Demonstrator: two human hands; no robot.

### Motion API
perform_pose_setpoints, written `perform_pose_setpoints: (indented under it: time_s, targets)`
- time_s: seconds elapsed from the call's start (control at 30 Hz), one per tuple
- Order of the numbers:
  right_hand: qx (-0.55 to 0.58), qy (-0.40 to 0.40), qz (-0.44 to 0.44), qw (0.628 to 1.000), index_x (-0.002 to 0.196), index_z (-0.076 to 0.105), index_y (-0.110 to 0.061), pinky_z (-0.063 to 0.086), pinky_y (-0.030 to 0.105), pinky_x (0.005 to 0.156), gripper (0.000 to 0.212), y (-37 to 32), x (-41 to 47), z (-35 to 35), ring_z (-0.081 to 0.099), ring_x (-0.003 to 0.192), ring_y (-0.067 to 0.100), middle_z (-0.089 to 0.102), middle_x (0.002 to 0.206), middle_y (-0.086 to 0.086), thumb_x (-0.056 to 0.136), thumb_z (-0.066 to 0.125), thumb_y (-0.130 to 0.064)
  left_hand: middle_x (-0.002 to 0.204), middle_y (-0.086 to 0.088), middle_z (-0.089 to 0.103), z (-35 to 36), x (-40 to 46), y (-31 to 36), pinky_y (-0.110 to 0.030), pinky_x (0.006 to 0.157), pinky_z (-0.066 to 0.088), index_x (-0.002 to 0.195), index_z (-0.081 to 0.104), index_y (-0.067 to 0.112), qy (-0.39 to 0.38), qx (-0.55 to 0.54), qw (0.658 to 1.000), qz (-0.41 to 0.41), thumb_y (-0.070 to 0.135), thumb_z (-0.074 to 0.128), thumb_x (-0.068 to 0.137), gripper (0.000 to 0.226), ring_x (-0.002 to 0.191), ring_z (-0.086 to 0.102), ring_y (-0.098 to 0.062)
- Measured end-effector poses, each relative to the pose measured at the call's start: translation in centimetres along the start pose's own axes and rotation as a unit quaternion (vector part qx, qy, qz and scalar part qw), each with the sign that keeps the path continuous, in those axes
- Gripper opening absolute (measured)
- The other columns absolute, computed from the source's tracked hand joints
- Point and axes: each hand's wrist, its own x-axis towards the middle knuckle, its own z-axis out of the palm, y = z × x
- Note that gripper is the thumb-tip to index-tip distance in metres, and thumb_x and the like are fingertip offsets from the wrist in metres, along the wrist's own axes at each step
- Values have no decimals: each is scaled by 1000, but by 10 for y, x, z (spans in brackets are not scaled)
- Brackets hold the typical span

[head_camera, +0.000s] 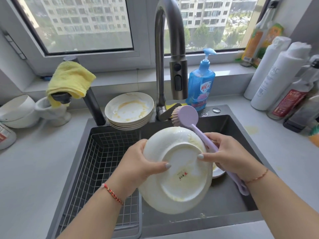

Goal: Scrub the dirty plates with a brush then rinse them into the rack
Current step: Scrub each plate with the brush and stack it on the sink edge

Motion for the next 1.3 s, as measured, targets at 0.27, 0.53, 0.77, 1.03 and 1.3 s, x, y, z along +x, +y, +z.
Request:
perform_pose_setpoints:
  time_s: [0.27, 0.53, 0.77, 1.03, 1.3]
  targets:
    - [-206, 56, -69, 975, 106, 63, -41, 53, 28, 63, 42, 2, 3, 10, 60, 66, 5, 67, 79, -17, 70, 81, -28, 85, 2, 72, 3, 2, 5, -30, 70, 61, 89, 67, 20, 22, 146, 988, 41, 14, 93, 57, 42, 78, 70, -10]
    - [201, 104, 125, 966, 115, 65, -20, 35, 22, 37, 25, 28, -24, 26, 35, 33, 15, 70, 72, 15, 97, 49, -13, 84, 1, 73, -10, 7, -9, -34, 67, 60, 88, 66, 23, 156, 67, 984, 55, 22, 91, 47, 48, 81, 71, -17]
    - [232, 88, 108, 963, 121, 64, -32, 31, 22, 37, 39, 10, -22, 35, 31, 38, 12, 39, 49, 3, 99, 41, -9, 81, 3, 70, 1, 7, -8, -24, 64, 56, 84, 64, 21, 135, 123, 980, 77, 12, 93, 59, 40, 77, 67, -11]
    - [119, -79, -16, 990, 116, 57, -57, 29, 16, 41, 50, -52, -64, 59, 30, 42, 3, 35, 48, -12, 97, 47, -12, 79, -1, 71, 12, 17, -10, -36, 70, 57, 82, 64, 19, 144, 87, 985, 48, 6, 90, 60, 36, 76, 68, -20]
    - [141, 70, 101, 982, 107, 69, -32, 28, 21, 40, 36, -15, -26, 28, 26, 37, 11, 34, 48, 3, 98, 43, -9, 83, 1, 72, -3, 13, -15, -25, 62, 56, 88, 65, 22, 152, 46, 984, 86, 24, 95, 48, 49, 78, 70, -12]
